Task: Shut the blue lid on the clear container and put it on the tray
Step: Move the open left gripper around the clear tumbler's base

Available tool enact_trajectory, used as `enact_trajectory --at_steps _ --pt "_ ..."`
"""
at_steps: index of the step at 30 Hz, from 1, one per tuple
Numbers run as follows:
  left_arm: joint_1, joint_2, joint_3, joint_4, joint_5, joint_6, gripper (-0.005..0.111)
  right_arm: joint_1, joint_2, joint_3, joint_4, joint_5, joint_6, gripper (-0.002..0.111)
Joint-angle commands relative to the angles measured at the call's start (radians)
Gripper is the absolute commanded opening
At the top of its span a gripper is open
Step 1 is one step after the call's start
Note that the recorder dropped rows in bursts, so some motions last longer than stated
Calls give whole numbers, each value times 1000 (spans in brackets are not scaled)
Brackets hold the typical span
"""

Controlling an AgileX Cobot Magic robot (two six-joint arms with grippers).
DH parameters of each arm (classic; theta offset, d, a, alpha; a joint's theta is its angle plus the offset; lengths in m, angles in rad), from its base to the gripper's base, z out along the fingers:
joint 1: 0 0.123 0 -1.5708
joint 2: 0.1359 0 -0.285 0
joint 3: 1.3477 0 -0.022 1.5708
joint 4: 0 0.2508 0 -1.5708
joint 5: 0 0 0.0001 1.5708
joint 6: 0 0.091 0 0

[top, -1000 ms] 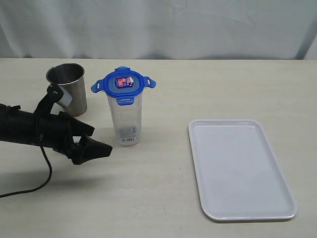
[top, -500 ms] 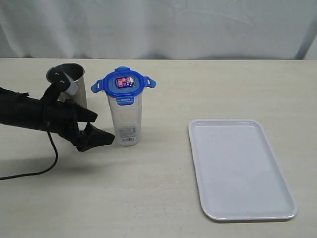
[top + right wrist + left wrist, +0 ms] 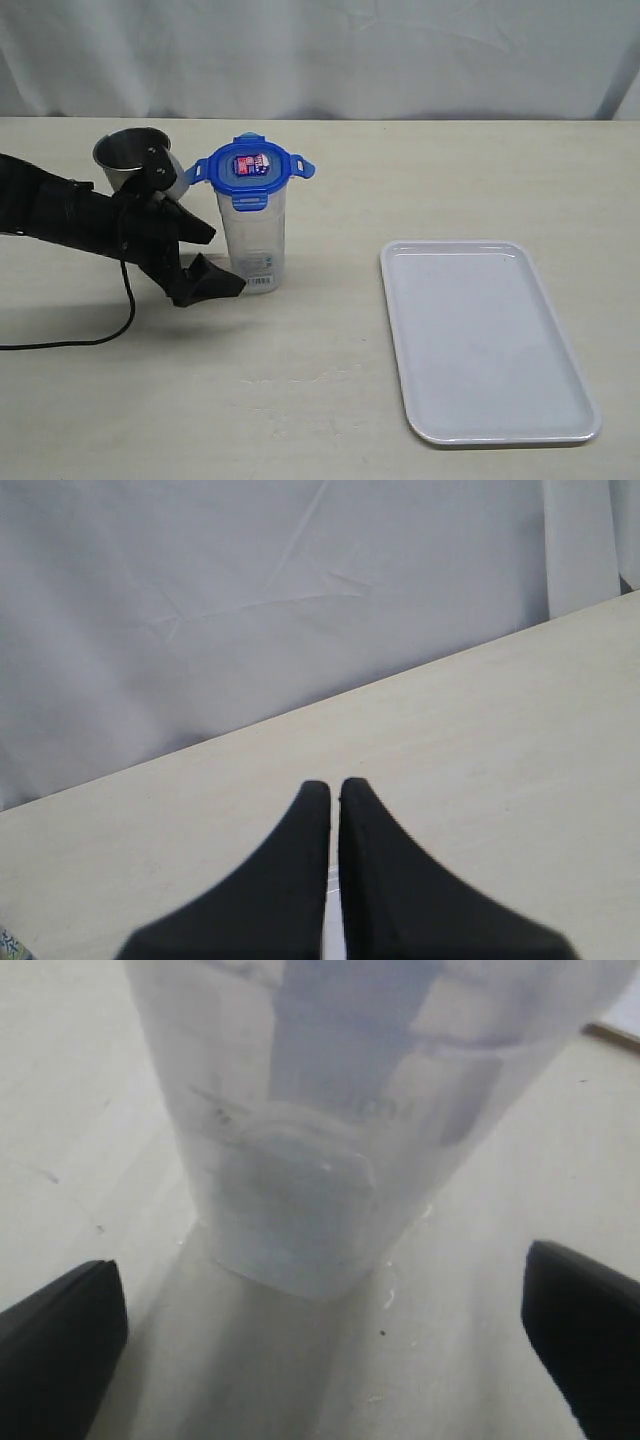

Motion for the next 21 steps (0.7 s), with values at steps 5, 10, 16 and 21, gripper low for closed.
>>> enact_trajectory --at_steps 5,10,16,21 --pt "-2 -1 -8 -22 32 28 105 -3 4 -4 -11 -1 -6 4" --pt "-2 -1 -8 -22 56 28 105 -3 4 -4 -11 2 -6 4" --pt "-2 -1 -15 88 62 30 105 -3 4 -4 -11 3 -6 4" --pt "0 -1 -46 229 -1 30 105 -3 4 -4 -11 5 -6 4"
